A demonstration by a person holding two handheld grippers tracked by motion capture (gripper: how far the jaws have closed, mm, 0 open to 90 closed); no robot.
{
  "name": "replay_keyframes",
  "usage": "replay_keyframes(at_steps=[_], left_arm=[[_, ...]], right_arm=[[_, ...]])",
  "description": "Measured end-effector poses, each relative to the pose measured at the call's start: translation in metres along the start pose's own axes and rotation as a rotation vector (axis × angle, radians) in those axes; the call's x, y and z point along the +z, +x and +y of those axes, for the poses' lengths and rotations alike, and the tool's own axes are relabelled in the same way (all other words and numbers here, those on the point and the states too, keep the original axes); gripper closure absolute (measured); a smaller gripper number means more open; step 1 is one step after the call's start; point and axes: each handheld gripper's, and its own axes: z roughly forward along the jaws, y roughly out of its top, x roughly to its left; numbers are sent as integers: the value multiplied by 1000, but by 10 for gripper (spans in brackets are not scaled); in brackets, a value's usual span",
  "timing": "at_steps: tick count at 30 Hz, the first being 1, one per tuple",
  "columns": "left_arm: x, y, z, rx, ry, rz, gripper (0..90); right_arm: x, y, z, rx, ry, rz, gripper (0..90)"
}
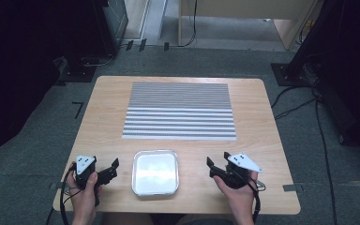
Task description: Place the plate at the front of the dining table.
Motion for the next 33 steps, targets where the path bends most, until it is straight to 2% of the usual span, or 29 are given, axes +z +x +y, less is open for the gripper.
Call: replay_keyframes(at_steps=[3,4,6,7,9,10,11,12,13,15,16,17,20,25,28,29,30,31,33], left_arm=[[0,-4,-1,8,5,-10,109],[0,-6,-1,11,7,-15,109],[1,-11,-2,16,14,-28,109],[2,-13,-3,19,17,-37,108],[3,-18,-4,24,22,-52,99],[4,-23,-4,26,31,-69,99],[4,-23,-4,26,31,-69,99],[5,-26,-4,26,32,-75,99],[5,-27,-4,29,34,-72,99],[5,-32,-3,38,41,-59,102],[5,-34,-3,42,46,-53,115],[4,-38,-2,45,60,-28,139],[3,-42,-1,47,68,-27,139],[1,-45,4,44,80,-67,140],[0,-48,4,53,89,-75,154],[0,-52,2,70,85,-38,220],[0,-52,2,70,85,-38,288],[0,-57,0,99,84,8,317],[0,-59,-1,110,85,10,341]], right_arm=[[6,12,-2,-16,6,24,335],[9,21,-4,-27,10,47,370],[11,24,-4,-29,12,56,380],[14,31,-5,-21,-4,81,434],[16,35,-5,-27,-15,93,474],[17,37,-5,-14,-24,112,508],[17,37,-5,-14,-24,112,508],[20,38,-6,45,-39,178,568],[20,38,-6,45,-39,178,568],[24,41,-8,91,-25,243,645],[24,43,-9,84,-19,234,667],[25,46,-10,76,-11,228,688],[28,53,-12,68,5,233,700],[39,71,-19,6,34,163,747],[41,75,-21,11,49,163,752],[43,79,-21,19,61,171,760],[43,79,-21,19,61,171,760],[45,81,-22,15,63,167,774],[46,82,-22,18,67,166,781]])
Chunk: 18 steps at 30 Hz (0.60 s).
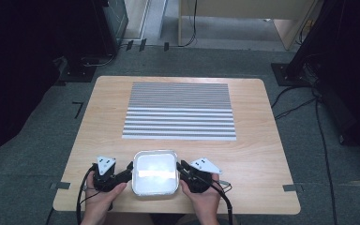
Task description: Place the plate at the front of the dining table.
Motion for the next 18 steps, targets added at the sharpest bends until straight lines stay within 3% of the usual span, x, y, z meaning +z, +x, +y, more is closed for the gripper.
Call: replay_keyframes(at_steps=[2,7,8,10,15,17,18], left_arm=[[0,-3,-1,13,4,-5,345],[-1,-6,-4,-20,7,-14,442],[-1,-6,-6,-52,-2,-51,482],[-1,-8,-9,-66,-8,-65,483],[-1,-23,-19,-32,-4,-51,495],[-2,-26,-20,-37,-6,-66,491],[-3,-26,-20,-55,-19,-92,488]], right_arm=[[2,1,0,3,7,-13,808],[5,3,0,61,19,-25,833],[5,3,0,69,20,-32,842],[6,4,0,71,20,-37,843],[10,8,-2,68,30,-60,847],[11,10,-3,63,32,-74,854],[11,11,-4,64,32,-76,859]])
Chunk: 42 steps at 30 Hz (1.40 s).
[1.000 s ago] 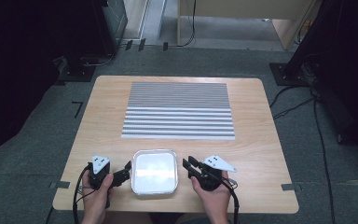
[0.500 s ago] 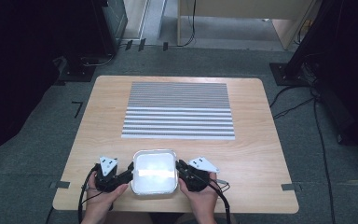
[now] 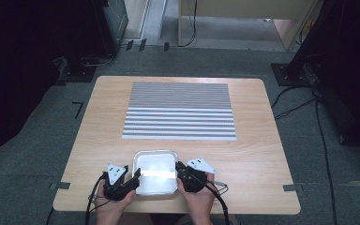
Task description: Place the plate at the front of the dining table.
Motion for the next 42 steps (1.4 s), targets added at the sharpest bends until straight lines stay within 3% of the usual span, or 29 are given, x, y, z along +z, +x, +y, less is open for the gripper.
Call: replay_keyframes(at_steps=[2,3,6,8,9,11,20,23,25,28,31,34,36,37,42], left_arm=[[-1,1,0,-18,-13,-7,572],[-1,2,-1,-20,-8,9,572],[1,9,-4,-69,10,5,692],[1,11,-4,-79,9,-23,732],[1,10,-4,-75,9,-25,790],[1,7,-5,-71,8,-22,816],[3,5,-3,-70,5,-8,844],[4,5,-2,-71,-2,-16,852],[5,2,-2,-71,2,-42,862],[6,-4,-2,-59,-2,-38,873],[6,-6,-4,-55,-11,-25,871],[6,-7,-4,-50,-16,-11,871],[6,-6,-4,-56,-22,-3,871],[6,-6,-4,-60,-22,-1,872],[6,-1,-3,-97,-26,11,873]], right_arm=[[1,1,-1,-7,0,-8,863],[1,2,-1,-9,-2,-12,865],[1,3,-2,-23,-6,-18,865],[1,3,-3,-33,-9,-23,864],[1,4,-3,-38,-10,-27,864],[1,4,-3,-38,-10,-28,864],[-3,4,-7,9,-26,-29,889],[-6,4,-8,10,-56,-28,900],[-4,5,-9,30,-22,38,900],[-1,12,-13,12,-23,44,900],[-5,11,-11,30,-80,3,900],[-16,0,-7,87,-120,-42,900],[-21,-7,-9,115,-103,-44,900],[-22,-10,-12,138,-76,-22,900],[-22,-9,-19,162,-32,26,899]])
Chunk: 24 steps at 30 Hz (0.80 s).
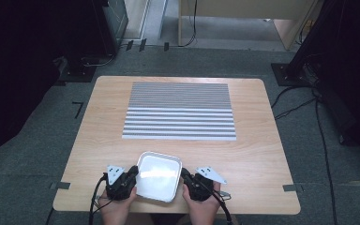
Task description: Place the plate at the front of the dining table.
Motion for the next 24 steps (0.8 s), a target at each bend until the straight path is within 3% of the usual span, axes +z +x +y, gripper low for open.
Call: replay_keyframes(at_steps=[6,11,15,19,24], left_arm=[[0,3,0,-12,-3,-2,875],[-1,4,0,-17,-5,-3,876],[-1,5,0,-25,-5,-3,877],[-1,10,1,-62,-1,-25,878],[-2,10,1,-60,0,-21,877]], right_arm=[[-3,0,1,73,22,60,893],[0,-1,-1,92,54,78,867],[2,-3,-1,125,53,92,873],[6,-10,2,189,58,136,880],[9,-15,4,226,52,175,884]])
